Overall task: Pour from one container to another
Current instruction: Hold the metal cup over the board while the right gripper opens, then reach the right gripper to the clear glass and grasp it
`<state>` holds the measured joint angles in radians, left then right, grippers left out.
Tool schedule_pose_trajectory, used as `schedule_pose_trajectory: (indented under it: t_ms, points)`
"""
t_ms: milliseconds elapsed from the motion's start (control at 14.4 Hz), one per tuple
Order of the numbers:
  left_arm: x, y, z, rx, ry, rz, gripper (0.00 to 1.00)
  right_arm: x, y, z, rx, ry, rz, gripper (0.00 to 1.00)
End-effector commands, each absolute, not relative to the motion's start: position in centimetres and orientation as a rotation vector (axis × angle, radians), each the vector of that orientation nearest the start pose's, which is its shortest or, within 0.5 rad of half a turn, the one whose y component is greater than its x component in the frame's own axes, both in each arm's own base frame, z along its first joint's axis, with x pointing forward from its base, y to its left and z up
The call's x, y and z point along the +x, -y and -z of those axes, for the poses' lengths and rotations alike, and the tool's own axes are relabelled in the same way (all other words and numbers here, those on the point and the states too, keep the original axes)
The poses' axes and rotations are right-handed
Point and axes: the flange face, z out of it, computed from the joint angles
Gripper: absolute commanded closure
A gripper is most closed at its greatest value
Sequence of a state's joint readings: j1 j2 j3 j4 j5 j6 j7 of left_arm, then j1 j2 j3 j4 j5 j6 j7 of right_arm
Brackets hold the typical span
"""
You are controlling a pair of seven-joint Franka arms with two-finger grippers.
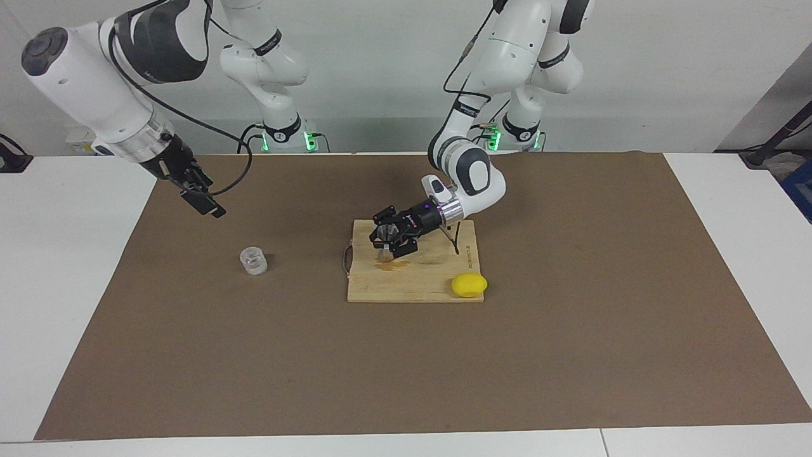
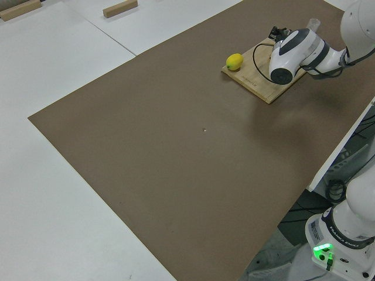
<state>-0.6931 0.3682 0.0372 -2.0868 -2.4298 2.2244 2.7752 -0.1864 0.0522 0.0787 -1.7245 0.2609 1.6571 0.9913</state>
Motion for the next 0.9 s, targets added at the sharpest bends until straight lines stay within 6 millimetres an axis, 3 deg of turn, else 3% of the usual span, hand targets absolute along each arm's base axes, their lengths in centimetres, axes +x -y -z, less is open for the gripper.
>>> schedule_pose_trajectory:
  t_ms: [0,346,693,762,831]
  points:
    - [45.9,38.3,-25.6,1.492,1.256,-1.592,1.00,57.6,7.0,-48.4,-2.312,-1.694,-0.456,0.00]
    - [45.8,38.3,-25.4,1.502,1.256,-1.586,1.00,57.1,10.5,-40.0,-2.119,-1.790,-0.563,0.00]
    - [45.7,38.2,-25.3,1.506,1.258,-1.583,1.00,55.9,11.8,-35.9,-2.063,-1.790,-0.575,0.00]
    - [45.7,38.3,-25.3,1.504,1.258,-1.583,0.83,55.5,11.7,-35.1,-2.073,-1.778,-0.577,0.00]
    - [45.8,38.2,-25.4,1.503,1.257,-1.585,0.25,55.2,11.8,-34.4,-2.070,-1.772,-0.572,0.00]
